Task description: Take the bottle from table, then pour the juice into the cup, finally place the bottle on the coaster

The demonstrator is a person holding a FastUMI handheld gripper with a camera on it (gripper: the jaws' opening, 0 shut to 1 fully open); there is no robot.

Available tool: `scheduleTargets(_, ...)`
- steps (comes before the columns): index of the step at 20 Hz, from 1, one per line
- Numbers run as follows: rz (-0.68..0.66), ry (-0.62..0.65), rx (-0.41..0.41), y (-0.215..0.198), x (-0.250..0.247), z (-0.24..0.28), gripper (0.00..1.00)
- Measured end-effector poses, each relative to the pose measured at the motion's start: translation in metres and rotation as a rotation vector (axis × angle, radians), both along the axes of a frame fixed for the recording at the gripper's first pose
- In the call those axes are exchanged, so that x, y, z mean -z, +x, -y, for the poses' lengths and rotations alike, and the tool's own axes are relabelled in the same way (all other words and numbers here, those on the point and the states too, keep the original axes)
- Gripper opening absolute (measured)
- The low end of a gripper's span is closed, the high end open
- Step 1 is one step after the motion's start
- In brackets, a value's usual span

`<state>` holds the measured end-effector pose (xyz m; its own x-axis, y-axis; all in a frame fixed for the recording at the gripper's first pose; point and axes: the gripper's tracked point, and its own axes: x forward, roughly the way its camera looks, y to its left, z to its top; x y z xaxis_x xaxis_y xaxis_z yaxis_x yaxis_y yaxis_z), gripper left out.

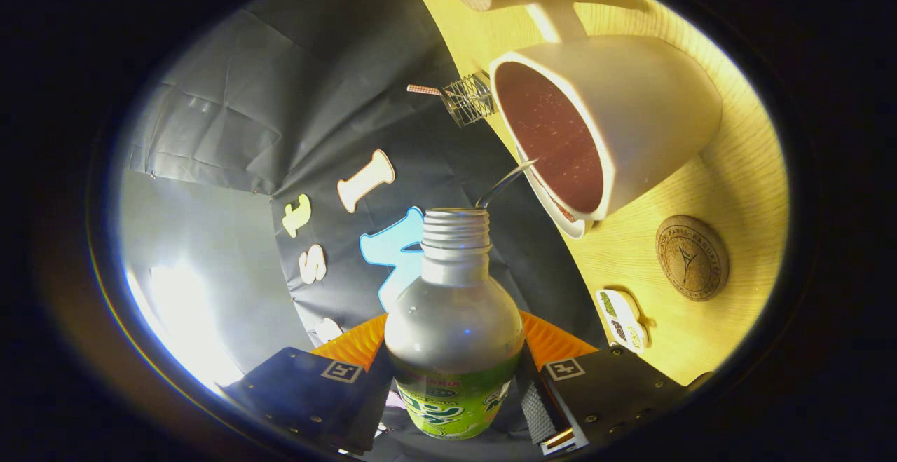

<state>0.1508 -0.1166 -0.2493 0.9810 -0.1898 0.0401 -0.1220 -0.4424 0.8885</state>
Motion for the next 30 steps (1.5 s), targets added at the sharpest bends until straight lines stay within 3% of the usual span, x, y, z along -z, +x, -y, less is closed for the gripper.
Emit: scheduleTargets(30, -0.013, -0.112, -0.022, -0.005, 0.015, 0.009, 0.79)
